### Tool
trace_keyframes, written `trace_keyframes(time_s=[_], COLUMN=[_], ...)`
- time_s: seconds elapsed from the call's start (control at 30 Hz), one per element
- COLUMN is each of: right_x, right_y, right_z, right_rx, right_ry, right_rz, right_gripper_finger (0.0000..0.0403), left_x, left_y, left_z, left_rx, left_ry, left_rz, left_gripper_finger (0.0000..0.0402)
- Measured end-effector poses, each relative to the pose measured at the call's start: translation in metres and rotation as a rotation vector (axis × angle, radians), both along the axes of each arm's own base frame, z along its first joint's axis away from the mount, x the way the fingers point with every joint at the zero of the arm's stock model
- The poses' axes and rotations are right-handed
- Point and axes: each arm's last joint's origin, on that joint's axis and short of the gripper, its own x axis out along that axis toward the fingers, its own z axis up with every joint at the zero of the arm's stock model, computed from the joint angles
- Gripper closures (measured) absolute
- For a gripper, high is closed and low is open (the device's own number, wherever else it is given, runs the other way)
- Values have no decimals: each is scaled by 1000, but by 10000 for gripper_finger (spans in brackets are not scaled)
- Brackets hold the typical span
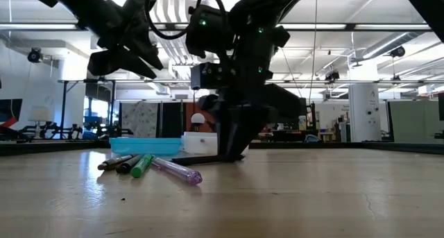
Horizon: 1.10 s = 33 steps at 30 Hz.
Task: Pick & place school supplies into a supply box
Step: Put the black pen into the pencil box
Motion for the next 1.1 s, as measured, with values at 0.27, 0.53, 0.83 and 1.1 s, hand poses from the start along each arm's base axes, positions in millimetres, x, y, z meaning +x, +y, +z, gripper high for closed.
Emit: trace_keyframes(time_s=[0.27,0.53,0.83,1.1], right_x=[-5,-23,-29,-36], right_y=[-5,-5,-69,-126], right_z=[-11,43,98,38], right_rx=[88,293,601,598], right_ry=[105,107,-301,-288], right_rz=[-186,-400,-1142,-1543], right_gripper_finger=[383,383,383,351], left_x=[0,0,0,0], left_y=[0,0,1,1], left_z=[0,0,0,0], left_rx=[6,26,36,37], left_ry=[2,8,10,9], left_rz=[-5,-20,-15,-4], left_gripper_finger=[293,293,293,293])
